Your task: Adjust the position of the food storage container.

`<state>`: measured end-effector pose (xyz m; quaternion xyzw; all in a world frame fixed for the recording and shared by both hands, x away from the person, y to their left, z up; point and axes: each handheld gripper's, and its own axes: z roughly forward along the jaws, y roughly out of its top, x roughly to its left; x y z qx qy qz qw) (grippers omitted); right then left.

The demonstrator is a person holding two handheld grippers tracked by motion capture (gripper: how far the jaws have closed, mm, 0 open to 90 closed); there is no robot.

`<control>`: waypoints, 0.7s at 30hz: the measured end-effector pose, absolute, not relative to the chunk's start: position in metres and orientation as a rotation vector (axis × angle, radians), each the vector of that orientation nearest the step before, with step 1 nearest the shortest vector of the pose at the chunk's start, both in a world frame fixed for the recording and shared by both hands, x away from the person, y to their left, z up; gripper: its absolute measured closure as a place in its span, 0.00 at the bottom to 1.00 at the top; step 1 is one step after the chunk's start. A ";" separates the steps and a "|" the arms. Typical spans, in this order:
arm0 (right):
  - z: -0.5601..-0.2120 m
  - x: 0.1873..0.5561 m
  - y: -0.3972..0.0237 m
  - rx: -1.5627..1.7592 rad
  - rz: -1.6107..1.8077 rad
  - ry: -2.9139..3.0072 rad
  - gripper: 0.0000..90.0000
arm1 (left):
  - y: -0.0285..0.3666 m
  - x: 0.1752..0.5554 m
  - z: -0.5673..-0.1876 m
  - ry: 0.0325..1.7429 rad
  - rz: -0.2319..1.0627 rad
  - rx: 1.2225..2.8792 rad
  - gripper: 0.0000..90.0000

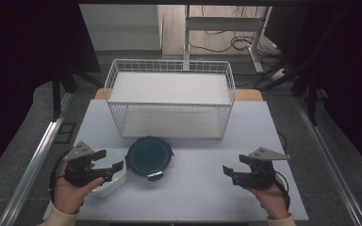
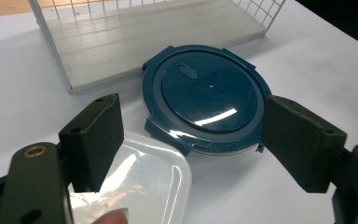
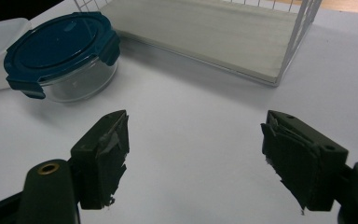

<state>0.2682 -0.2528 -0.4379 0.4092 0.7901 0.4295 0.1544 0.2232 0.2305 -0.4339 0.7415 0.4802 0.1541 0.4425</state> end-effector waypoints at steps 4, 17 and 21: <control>-0.438 0.269 -0.254 1.185 1.219 2.264 0.25 | 0.229 0.224 -0.436 1.188 0.379 1.844 0.24; -0.439 0.269 -0.253 1.190 1.204 2.280 0.24 | 0.225 0.225 -0.441 1.186 0.375 1.870 0.27; -0.438 0.269 -0.255 1.194 1.201 2.290 0.24 | 0.218 0.223 -0.444 1.198 0.361 1.893 0.27</control>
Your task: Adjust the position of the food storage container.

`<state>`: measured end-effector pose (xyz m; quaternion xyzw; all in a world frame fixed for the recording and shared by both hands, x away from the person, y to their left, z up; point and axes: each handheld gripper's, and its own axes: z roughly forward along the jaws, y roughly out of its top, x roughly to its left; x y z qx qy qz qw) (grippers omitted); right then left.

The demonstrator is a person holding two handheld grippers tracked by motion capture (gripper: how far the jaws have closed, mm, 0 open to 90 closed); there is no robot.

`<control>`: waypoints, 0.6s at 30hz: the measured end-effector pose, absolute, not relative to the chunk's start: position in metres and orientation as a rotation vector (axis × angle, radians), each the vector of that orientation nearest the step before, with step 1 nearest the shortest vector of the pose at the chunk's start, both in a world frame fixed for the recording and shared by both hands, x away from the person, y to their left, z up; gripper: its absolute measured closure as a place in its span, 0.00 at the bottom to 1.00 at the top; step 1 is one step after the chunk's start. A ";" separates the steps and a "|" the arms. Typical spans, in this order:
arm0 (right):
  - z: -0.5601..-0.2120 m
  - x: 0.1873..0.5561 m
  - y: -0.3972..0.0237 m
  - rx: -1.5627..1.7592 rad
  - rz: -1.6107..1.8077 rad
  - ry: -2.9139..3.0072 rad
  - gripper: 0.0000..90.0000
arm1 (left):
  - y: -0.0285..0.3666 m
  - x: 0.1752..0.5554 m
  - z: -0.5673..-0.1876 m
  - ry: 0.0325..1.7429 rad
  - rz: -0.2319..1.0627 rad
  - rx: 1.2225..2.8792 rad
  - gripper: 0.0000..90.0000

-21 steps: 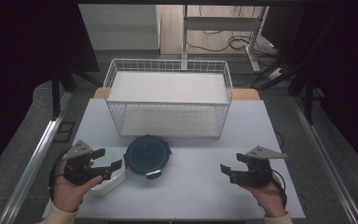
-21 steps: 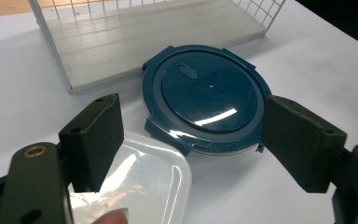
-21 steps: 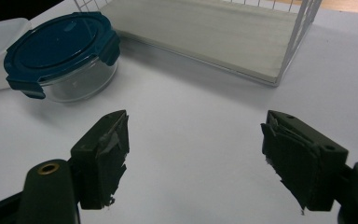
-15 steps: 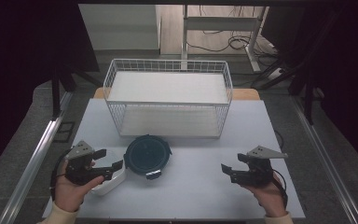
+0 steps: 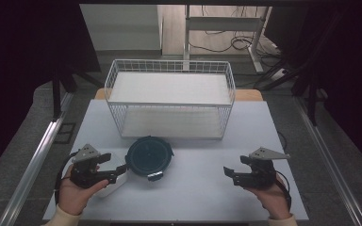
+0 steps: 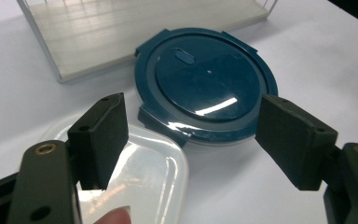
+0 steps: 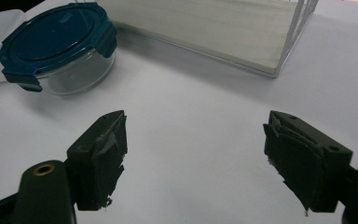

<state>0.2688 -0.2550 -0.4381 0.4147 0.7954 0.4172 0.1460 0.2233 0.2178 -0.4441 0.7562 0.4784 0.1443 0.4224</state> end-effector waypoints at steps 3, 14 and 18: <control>-0.437 0.269 -0.256 1.194 1.213 2.286 0.24 | 0.215 0.224 -0.444 1.189 0.361 1.913 0.27; -0.435 0.267 -0.259 1.197 1.207 2.276 0.24 | 0.210 0.240 -0.414 1.154 0.389 1.944 0.31; -0.435 0.268 -0.259 1.209 1.193 2.271 0.24 | 0.216 0.257 -0.410 1.169 0.359 1.944 0.32</control>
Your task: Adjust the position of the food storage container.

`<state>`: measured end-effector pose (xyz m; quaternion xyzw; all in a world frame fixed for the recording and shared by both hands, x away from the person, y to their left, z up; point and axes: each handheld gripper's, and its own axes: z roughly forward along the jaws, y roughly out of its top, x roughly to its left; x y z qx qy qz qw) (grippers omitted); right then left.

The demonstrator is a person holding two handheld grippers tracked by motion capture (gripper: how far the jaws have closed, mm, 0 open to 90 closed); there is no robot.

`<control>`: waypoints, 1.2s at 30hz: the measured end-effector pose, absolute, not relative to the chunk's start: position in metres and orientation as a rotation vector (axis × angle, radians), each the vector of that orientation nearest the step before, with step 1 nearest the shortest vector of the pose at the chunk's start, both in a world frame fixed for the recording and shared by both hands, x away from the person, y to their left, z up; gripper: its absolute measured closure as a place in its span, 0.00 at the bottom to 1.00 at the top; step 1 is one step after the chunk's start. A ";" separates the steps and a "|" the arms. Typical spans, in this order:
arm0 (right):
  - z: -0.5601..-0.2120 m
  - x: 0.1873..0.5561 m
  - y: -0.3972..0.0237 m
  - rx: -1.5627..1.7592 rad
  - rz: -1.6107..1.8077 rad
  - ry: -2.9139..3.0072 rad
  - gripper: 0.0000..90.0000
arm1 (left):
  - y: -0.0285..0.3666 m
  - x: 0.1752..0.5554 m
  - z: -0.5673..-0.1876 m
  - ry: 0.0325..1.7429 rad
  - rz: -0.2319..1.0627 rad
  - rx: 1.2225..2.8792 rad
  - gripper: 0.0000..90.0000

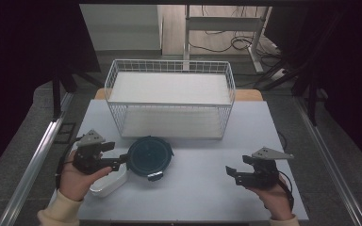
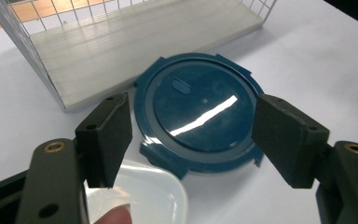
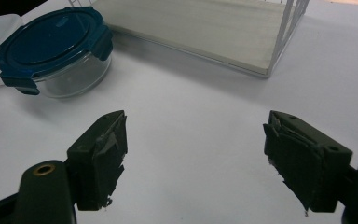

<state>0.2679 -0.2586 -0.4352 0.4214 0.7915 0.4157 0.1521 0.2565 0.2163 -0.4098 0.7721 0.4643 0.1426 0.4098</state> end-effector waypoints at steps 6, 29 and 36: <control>-0.440 0.270 -0.255 1.218 1.170 2.283 0.24 | 0.221 0.281 -0.417 1.208 0.311 1.958 0.41; -0.443 0.271 -0.258 1.230 1.153 2.283 0.24 | 0.209 0.359 -0.463 1.334 0.204 2.170 1.00; -0.445 0.271 -0.258 1.234 1.146 2.288 0.24 | 0.201 0.367 -0.473 1.323 0.185 2.210 1.00</control>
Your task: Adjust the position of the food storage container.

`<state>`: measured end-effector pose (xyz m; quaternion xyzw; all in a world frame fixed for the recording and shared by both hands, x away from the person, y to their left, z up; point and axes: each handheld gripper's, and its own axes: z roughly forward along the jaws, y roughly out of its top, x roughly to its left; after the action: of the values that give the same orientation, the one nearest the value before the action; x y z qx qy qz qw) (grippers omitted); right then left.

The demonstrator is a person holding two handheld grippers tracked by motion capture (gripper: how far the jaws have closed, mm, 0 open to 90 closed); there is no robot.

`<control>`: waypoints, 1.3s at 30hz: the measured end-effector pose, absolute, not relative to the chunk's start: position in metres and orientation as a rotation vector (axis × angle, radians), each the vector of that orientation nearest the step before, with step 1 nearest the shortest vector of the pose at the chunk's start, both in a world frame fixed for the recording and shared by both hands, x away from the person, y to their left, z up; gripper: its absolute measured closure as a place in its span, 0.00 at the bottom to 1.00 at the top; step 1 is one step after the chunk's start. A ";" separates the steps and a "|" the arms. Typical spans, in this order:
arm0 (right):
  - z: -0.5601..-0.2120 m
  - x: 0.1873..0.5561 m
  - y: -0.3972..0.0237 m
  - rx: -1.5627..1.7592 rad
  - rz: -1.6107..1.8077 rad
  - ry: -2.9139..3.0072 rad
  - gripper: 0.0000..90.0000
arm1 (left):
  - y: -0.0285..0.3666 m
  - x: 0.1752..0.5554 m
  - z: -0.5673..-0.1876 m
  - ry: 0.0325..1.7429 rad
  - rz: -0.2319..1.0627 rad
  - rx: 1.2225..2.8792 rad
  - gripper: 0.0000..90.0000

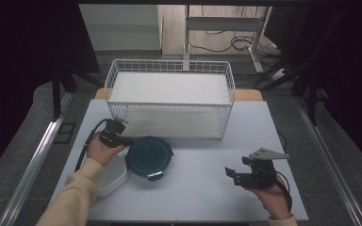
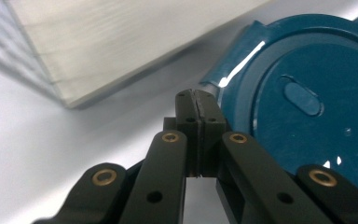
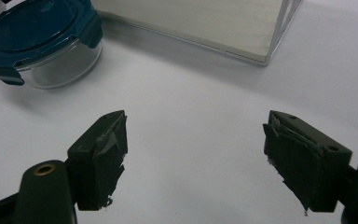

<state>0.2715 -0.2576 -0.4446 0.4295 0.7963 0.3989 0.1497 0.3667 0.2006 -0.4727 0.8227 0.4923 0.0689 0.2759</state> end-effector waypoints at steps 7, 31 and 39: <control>-0.446 0.272 -0.258 1.239 1.140 2.289 0.24 | 0.194 0.365 -0.473 1.352 0.230 2.232 1.00; -0.449 0.273 -0.256 1.244 1.130 2.300 0.24 | 0.142 0.355 -0.470 1.212 0.213 2.311 1.00; -0.450 0.273 -0.255 1.243 1.125 2.303 0.24 | 0.124 0.349 -0.469 1.155 0.199 2.337 1.00</control>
<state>0.2733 -0.2552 -0.4497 0.4316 0.7998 0.3908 0.1460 0.3488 0.1237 -0.4692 0.8631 0.4264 0.0736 0.2604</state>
